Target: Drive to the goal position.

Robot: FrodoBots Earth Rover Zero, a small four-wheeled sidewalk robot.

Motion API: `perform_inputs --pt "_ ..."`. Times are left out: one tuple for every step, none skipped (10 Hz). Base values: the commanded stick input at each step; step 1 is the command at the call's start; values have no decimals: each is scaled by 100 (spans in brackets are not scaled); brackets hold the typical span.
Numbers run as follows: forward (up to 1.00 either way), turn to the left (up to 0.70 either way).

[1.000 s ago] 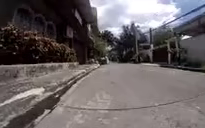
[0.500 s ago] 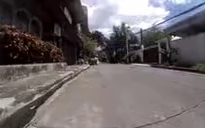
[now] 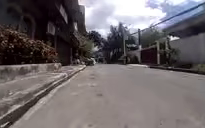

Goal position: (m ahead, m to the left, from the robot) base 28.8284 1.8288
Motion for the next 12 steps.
perform_inputs --pt "85 0" --pt "85 0" --pt "85 0" --pt "85 0" --pt "85 0" --pt "85 0" --pt "85 0" --pt "85 0" --pt "85 0" --pt "85 0" --pt "85 0" --pt "85 0"
